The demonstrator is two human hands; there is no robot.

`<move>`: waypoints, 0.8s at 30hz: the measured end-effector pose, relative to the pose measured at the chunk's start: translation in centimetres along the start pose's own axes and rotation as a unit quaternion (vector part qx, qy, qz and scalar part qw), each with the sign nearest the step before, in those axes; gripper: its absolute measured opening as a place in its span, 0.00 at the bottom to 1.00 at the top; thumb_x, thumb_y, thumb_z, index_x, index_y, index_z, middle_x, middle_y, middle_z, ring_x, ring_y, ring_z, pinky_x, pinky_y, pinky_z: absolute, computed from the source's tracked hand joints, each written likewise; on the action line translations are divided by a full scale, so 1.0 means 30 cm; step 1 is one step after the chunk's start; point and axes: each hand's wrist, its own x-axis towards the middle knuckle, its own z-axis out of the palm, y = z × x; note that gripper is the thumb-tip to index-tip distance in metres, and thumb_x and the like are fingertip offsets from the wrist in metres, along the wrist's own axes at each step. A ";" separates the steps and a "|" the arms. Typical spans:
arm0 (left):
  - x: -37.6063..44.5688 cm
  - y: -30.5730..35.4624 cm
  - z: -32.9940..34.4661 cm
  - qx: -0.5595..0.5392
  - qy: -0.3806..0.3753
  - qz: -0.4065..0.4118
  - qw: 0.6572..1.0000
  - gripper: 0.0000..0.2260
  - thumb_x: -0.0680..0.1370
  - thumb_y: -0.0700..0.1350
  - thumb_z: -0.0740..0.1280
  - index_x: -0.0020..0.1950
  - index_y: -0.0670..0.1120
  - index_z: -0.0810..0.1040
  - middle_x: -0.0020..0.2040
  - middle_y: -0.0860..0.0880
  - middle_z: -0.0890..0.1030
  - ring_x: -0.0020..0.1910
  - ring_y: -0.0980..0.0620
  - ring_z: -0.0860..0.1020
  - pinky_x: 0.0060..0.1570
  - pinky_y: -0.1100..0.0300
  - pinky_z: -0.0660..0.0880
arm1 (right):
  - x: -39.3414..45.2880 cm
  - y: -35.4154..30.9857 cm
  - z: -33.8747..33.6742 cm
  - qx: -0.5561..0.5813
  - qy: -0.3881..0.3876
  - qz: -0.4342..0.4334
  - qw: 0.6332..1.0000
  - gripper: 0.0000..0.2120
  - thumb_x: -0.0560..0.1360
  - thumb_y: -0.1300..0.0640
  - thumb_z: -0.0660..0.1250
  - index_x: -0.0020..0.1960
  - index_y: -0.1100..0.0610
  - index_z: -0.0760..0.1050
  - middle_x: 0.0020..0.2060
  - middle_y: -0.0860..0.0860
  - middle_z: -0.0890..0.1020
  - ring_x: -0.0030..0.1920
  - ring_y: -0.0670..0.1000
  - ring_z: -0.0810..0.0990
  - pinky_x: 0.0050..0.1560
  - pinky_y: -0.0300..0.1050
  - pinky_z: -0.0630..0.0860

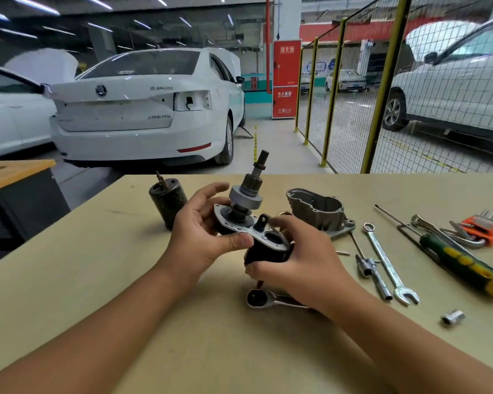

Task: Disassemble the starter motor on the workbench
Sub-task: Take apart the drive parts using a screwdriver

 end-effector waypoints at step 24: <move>-0.071 0.007 0.067 0.025 -0.147 -0.114 0.982 0.14 0.72 0.59 0.69 0.52 0.54 0.84 0.46 0.47 0.86 0.45 0.50 0.84 0.44 0.61 0.79 | 0.020 -0.016 -0.093 -0.187 -0.062 -0.099 0.975 0.32 0.60 0.25 0.72 0.57 0.43 0.78 0.39 0.36 0.80 0.39 0.38 0.79 0.38 0.35 0.76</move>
